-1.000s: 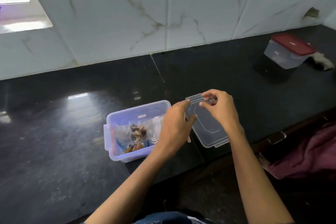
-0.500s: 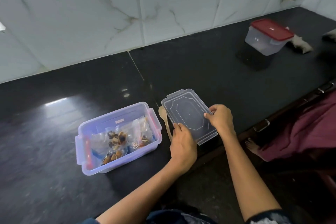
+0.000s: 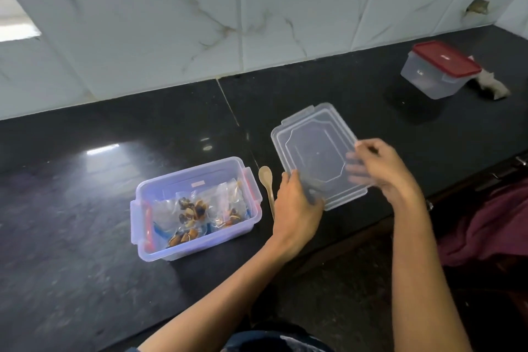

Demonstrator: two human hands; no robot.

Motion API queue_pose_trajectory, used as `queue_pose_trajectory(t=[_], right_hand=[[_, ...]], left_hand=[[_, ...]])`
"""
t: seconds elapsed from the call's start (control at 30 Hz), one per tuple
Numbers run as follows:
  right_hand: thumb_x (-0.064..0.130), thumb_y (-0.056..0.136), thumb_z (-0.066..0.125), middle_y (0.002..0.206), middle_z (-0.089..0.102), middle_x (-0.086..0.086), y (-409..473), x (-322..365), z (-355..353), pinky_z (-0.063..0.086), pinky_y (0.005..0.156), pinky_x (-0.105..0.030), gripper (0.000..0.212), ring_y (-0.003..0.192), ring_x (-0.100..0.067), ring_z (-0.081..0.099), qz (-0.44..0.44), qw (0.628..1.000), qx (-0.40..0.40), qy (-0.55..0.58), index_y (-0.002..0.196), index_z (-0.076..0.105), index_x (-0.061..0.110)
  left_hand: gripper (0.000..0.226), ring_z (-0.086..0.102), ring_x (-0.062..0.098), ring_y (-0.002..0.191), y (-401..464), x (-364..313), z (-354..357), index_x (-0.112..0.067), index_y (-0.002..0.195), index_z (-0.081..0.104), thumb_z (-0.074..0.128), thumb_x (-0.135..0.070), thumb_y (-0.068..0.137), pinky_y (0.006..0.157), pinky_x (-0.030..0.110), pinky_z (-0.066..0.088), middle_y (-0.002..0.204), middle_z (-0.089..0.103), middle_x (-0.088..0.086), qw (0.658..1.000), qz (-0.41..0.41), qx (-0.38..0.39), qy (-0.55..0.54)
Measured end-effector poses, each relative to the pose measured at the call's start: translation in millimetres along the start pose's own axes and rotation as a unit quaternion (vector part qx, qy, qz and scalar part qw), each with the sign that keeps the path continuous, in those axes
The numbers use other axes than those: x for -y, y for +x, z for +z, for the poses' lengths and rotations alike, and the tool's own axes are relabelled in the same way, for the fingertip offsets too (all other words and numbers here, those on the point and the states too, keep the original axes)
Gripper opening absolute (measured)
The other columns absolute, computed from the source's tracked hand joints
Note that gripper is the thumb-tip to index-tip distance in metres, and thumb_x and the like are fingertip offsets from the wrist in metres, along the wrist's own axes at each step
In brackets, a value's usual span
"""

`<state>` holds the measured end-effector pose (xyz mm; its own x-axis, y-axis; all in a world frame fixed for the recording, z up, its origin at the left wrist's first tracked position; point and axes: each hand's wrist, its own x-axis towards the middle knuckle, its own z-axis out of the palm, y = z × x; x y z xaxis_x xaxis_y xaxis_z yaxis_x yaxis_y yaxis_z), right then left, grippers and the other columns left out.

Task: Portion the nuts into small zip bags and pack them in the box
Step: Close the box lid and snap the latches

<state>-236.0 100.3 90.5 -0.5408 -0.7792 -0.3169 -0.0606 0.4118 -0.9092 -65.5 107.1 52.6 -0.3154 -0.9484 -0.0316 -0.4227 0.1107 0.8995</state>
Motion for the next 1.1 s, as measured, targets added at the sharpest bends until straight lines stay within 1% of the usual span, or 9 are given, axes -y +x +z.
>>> queue_pose_trajectory(t=[0.07, 0.17, 0.27, 0.33, 0.47, 0.53, 0.67, 0.8, 1.1], right_hand=[[0.030, 0.096, 0.052, 0.110, 0.067, -0.006, -13.8, 24.6, 2.6, 0.059, 0.069, -0.033, 0.006, 0.087, -0.020, 0.071, -0.057, 0.995, 0.040, 0.070, 0.100, 0.054, 0.026], [0.029, 0.094, 0.056, 0.104, 0.071, 0.002, -35.5, 52.4, 21.9, 0.058, 0.068, -0.026, 0.015, 0.087, -0.013, 0.071, -0.184, 0.978, 0.045, 0.090, 0.108, 0.056, 0.022], [0.025, 0.091, 0.061, 0.105, 0.070, 0.002, -53.8, 67.1, 55.1, 0.054, 0.070, -0.017, 0.018, 0.089, -0.006, 0.068, -0.306, 0.948, 0.060, 0.058, 0.108, 0.058, 0.019], [0.018, 0.090, 0.063, 0.104, 0.068, 0.004, -62.3, 68.6, 79.8, 0.052, 0.078, -0.016, 0.018, 0.095, -0.003, 0.065, -0.362, 0.925, 0.109, 0.046, 0.107, 0.061, 0.016], [0.014, 0.085, 0.069, 0.104, 0.066, 0.009, -74.7, 58.5, 124.0, 0.048, 0.081, -0.014, 0.024, 0.098, -0.002, 0.061, -0.430, 0.882, 0.189, -0.022, 0.107, 0.065, 0.023], [0.018, 0.082, 0.072, 0.101, 0.063, 0.017, -75.5, 48.9, 140.2, 0.043, 0.084, -0.016, 0.027, 0.096, 0.002, 0.057, -0.504, 0.839, 0.176, -0.105, 0.107, 0.067, 0.028], [0.019, 0.078, 0.075, 0.098, 0.064, 0.025, -76.9, 23.7, 162.7, 0.034, 0.085, -0.015, 0.024, 0.092, 0.004, 0.052, -0.572, 0.781, 0.172, -0.182, 0.100, 0.073, 0.025], [0.017, 0.077, 0.077, 0.095, 0.071, 0.018, -80.9, -14.1, 172.1, 0.040, 0.080, -0.025, 0.021, 0.090, -0.001, 0.053, -0.549, 0.784, 0.200, -0.209, 0.096, 0.076, 0.026], [0.013, 0.075, 0.078, 0.089, 0.065, 0.032, -81.2, -38.5, 166.4, 0.049, 0.084, -0.035, 0.025, 0.092, -0.002, 0.055, -0.449, 0.826, 0.257, -0.225, 0.092, 0.076, 0.031]], left_hand=[[0.040, 0.052, 0.014, 0.107, 1.6, -10.5, -14.0, -0.020, 0.117, 0.052, 0.067, -0.019, 0.081, 0.094, 0.033, 0.047, 0.105, 0.052, -0.013, 0.999, 0.008, -0.020, -0.037], [0.049, 0.053, 0.018, 0.121, 4.2, -18.2, -44.2, -0.016, 0.133, 0.044, 0.063, -0.028, 0.089, 0.101, 0.038, 0.047, 0.132, 0.056, -0.001, 0.987, -0.022, -0.019, -0.156], [0.044, 0.061, 0.019, 0.113, 5.0, -19.4, -88.3, -0.012, 0.134, 0.045, 0.054, -0.030, 0.095, 0.096, 0.033, 0.050, 0.126, 0.061, 0.010, 0.954, -0.070, -0.036, -0.289], [0.037, 0.064, 0.023, 0.108, 2.9, -17.3, -124.8, -0.016, 0.124, 0.050, 0.046, -0.041, 0.097, 0.093, 0.034, 0.051, 0.119, 0.062, 0.013, 0.913, -0.113, -0.059, -0.388], [0.062, 0.067, 0.027, 0.103, -6.6, -3.5, -202.1, -0.009, 0.122, 0.053, 0.043, -0.061, 0.089, 0.081, 0.041, 0.058, 0.116, 0.064, 0.018, 0.790, -0.172, -0.097, -0.581], [0.058, 0.070, 0.025, 0.092, -13.8, 6.3, -231.2, -0.005, 0.113, 0.058, 0.048, -0.057, 0.089, 0.072, 0.038, 0.060, 0.107, 0.069, 0.015, 0.773, -0.191, -0.118, -0.594], [0.020, 0.069, 0.012, 0.060, -24.2, 39.4, -247.7, -0.007, 0.098, 0.066, 0.061, -0.025, 0.091, 0.058, 0.024, 0.057, 0.076, 0.072, 0.005, 0.832, -0.243, -0.203, -0.455], [0.020, 0.070, 0.023, 0.075, -39.5, 72.9, -232.9, -0.004, 0.099, 0.070, 0.069, -0.018, 0.085, 0.058, 0.029, 0.059, 0.080, 0.072, 0.007, 0.902, -0.241, -0.278, -0.227], [0.023, 0.071, 0.019, 0.077, -54.4, 107.0, -211.6, -0.018, 0.092, 0.076, 0.078, -0.034, 0.075, 0.074, 0.044, 0.059, 0.088, 0.075, 0.000, 0.914, -0.270, -0.301, -0.041]])
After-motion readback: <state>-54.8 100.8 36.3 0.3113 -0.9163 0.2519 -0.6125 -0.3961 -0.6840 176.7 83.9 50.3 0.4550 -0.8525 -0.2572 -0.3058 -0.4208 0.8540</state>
